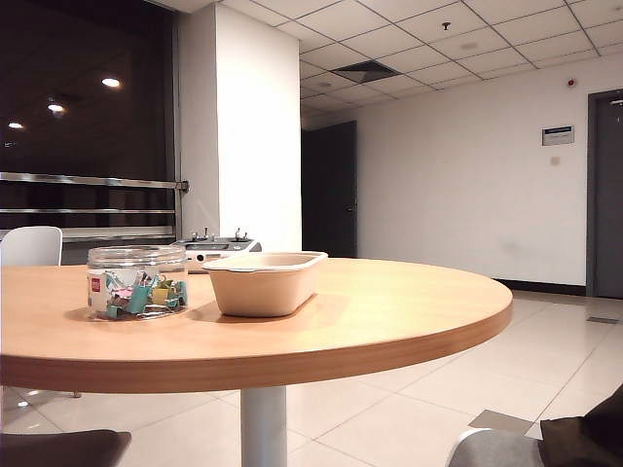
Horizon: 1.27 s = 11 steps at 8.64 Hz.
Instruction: Pick up the box filled with clips, pour some clips from it into the rectangular paper box, and then put the clip box back on the table.
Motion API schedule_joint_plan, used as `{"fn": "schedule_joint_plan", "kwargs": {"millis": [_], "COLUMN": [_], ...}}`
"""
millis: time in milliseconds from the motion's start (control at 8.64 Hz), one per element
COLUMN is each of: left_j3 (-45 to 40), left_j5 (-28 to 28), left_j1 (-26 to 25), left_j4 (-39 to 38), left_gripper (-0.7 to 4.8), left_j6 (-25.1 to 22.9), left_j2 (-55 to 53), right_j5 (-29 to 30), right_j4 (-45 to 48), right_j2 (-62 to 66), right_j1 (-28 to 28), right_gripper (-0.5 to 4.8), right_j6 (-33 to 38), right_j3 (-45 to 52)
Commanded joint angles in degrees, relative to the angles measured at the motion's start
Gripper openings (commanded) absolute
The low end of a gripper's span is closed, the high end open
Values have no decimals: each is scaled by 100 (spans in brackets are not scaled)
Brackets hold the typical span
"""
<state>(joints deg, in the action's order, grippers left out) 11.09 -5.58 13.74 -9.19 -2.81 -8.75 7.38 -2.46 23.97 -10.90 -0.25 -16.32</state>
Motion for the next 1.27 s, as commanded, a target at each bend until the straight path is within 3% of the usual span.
{"fn": "schedule_joint_plan", "kwargs": {"millis": [116,347,1274], "left_j3": [-778,-1069,-1069], "left_j5": [695,734,693], "left_j1": [-817,-1255,-1279], "left_j4": [1073,879,800], "left_gripper": [-6,-6,-4], "left_j6": [-17,-24,-17], "left_j2": [420,861,861], "right_j5": [22,24,20], "right_j4": [72,59,57], "right_j2": [-2,0,-2], "right_j1": [-2,-4,-2], "right_gripper": [-5,-5,-5], "right_j6": [24,24,24], "right_j3": [-9,-9,-9]}}
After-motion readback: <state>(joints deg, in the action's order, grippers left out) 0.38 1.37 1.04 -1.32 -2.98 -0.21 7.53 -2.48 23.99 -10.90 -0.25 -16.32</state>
